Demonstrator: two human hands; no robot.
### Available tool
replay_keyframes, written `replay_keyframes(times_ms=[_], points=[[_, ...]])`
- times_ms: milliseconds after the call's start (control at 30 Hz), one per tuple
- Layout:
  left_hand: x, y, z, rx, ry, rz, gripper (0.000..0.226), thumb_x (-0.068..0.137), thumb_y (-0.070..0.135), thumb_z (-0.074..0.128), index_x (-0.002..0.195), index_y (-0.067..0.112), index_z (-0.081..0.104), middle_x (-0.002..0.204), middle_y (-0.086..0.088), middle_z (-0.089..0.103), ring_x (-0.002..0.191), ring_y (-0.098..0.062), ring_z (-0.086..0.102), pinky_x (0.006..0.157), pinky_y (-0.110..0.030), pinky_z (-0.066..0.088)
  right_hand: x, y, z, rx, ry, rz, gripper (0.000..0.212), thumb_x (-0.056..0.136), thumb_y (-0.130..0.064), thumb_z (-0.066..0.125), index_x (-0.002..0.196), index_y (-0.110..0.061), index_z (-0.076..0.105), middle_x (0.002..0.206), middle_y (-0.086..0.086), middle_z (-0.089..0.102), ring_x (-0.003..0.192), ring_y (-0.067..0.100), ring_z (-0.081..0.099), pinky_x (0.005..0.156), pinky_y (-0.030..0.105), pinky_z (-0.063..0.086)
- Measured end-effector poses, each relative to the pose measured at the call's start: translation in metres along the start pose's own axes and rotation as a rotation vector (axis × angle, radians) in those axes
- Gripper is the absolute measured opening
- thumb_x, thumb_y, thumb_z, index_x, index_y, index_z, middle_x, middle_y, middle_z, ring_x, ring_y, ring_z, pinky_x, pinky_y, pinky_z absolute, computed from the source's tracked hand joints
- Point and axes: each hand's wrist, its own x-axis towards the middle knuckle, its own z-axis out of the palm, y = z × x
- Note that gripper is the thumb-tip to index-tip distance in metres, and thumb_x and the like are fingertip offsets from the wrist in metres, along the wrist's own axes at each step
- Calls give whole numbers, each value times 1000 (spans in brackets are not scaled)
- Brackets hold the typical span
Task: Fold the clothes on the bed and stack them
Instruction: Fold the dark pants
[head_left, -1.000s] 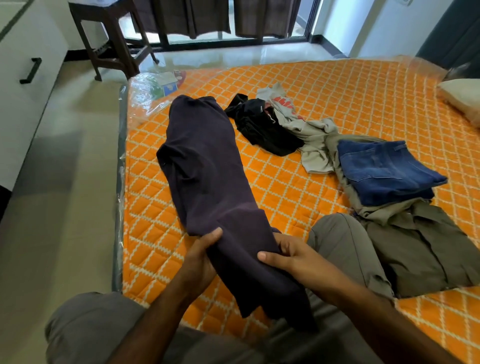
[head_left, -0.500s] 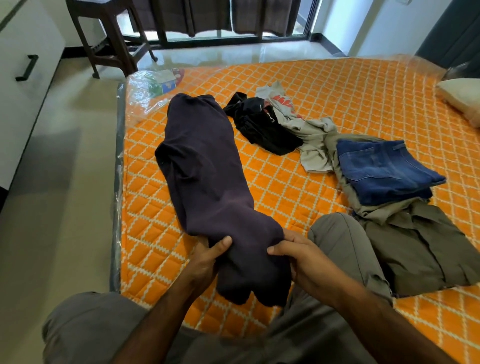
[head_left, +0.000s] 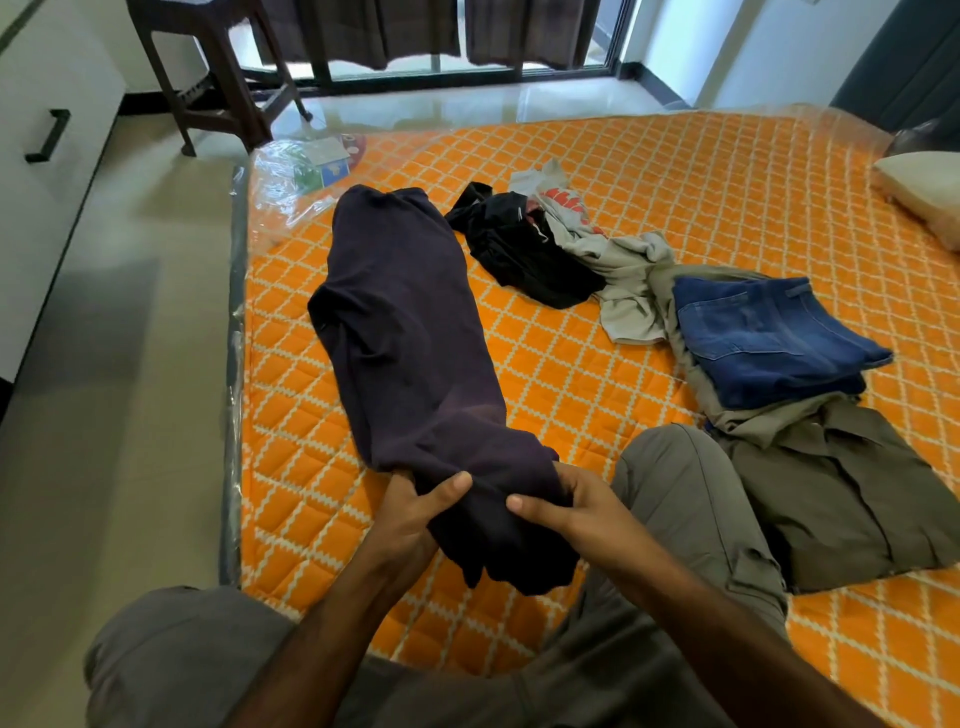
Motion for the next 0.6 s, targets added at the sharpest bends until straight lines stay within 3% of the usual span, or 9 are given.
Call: replay_keyframes(times_ms=[33,100,200,267,333,467,600], points=[[-1,1,-1,9,-5,-8,94,58,31,97,137,12,48,128,-11,67,117,-32,65,88,-42,58,0,0,3,-38,33,-44,23,93,-12,71,115,-15,70,111,7,75,105,21,71,86,34,57],[-3,0,-4,38,-19,1,85,59,14,94,132,14,51,121,-9,71,112,-32,67,84,-42,60,2,6,5,-164,152,-99,20,87,-34,77,107,-30,73,115,0,66,110,16,64,92,38,54],[-10,4,-4,53,-78,-21,72,74,-11,70,137,14,46,125,-8,69,116,-31,66,84,-40,59,4,9,2,-254,277,-83,32,81,-57,76,107,-39,74,132,-14,51,128,10,48,104,38,46],[-14,7,-6,48,-126,-43,73,78,-18,66,138,17,44,129,-5,67,120,-29,63,87,-40,58,4,7,0,-96,195,-67,35,85,-44,72,116,-26,73,132,-7,62,125,13,57,103,40,49],[-17,8,-11,26,-140,-61,75,77,-18,62,138,21,44,131,-3,66,121,-27,63,87,-39,58,2,3,1,44,122,-60,29,91,-24,66,117,-9,71,117,3,73,111,18,69,93,35,56],[-19,-1,-26,2,-95,-130,67,84,-14,59,140,20,45,136,-3,64,123,-28,62,90,-43,58,2,6,0,-12,107,-108,25,98,-8,59,121,-4,68,117,5,74,111,19,70,93,34,56],[-28,-29,-32,14,204,-148,51,89,-6,61,133,16,46,119,-7,69,91,-28,73,60,-42,60,4,14,3,-30,190,-114,21,98,-2,59,116,-3,71,112,7,76,108,23,71,91,39,56]])
